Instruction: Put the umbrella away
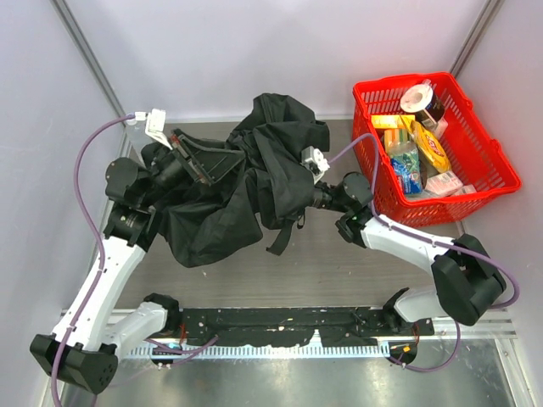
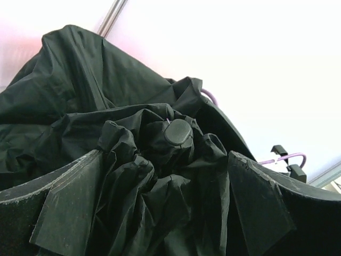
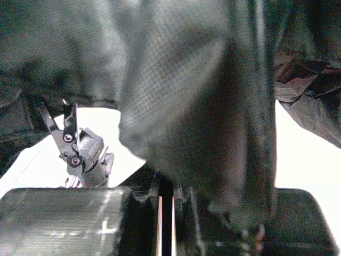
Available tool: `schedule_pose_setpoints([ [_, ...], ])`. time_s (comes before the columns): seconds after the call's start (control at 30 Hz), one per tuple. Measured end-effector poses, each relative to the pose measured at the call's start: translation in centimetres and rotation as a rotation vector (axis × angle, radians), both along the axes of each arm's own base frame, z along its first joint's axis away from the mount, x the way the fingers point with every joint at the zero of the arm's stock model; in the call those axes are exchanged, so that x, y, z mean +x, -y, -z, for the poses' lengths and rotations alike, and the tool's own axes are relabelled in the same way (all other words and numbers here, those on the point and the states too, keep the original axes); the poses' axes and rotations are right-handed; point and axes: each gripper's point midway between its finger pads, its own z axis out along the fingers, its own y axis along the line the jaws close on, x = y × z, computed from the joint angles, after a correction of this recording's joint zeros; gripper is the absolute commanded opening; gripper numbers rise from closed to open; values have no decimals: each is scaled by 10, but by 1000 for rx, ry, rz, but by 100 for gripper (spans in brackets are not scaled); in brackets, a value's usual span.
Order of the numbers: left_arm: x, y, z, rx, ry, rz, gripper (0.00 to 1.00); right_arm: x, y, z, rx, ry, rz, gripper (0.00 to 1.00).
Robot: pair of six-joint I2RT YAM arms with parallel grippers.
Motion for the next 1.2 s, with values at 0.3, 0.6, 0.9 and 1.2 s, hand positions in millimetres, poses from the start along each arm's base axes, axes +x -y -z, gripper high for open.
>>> schedule_pose_setpoints([
  [0.3,22,27,1,19,-50,-11,91,2,-5,4,-53,20,29,1],
  [0.6,25,27,-1,20,-31,-33,35,-3,-7,6,-118,47,75,1],
  [0.9,-6,17,-4,-9,48,-13,63,-11,-3,3,-94,37,79,1],
  [1.2,-37,8,-23,-66,150,22,69,-25,4,-17,-62,79,48,1],
])
